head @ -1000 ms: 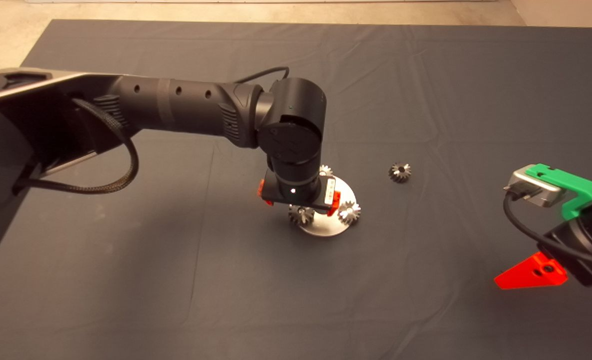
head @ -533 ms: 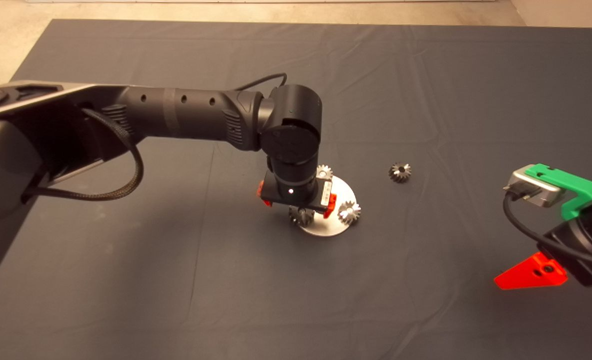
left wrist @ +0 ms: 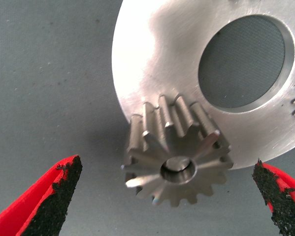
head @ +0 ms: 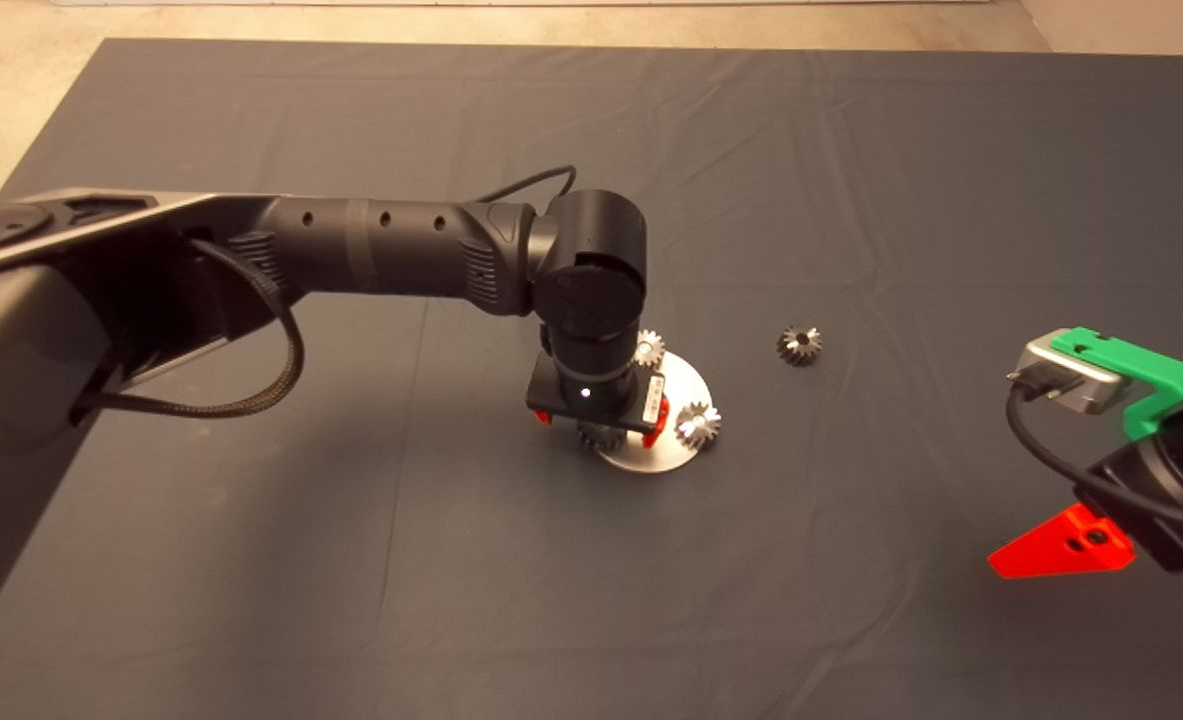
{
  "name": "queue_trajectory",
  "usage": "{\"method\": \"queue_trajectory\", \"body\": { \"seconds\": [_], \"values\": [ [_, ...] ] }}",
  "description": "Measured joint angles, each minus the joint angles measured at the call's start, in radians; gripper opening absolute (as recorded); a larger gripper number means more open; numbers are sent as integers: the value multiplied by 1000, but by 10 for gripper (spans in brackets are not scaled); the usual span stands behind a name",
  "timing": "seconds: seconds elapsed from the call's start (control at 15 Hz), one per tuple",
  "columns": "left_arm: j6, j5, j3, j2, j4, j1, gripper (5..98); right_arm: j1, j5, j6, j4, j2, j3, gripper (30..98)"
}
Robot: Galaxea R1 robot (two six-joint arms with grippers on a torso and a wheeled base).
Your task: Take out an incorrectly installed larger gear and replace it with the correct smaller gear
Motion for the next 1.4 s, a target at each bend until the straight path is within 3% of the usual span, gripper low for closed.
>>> {"method": "queue_trajectory", "body": {
  "seconds": [0.27, 0.87, 1.4],
  "values": [
    [17, -1, -21, 21, 1, 11, 897, 0, 0, 0, 0, 0, 0, 977],
    [65, 0, -77, 36, 3, 11, 757, 0, 0, 0, 0, 0, 0, 977],
    [78, -1, -85, 39, 3, 13, 659, 0, 0, 0, 0, -3, 0, 977]
  ]
}}
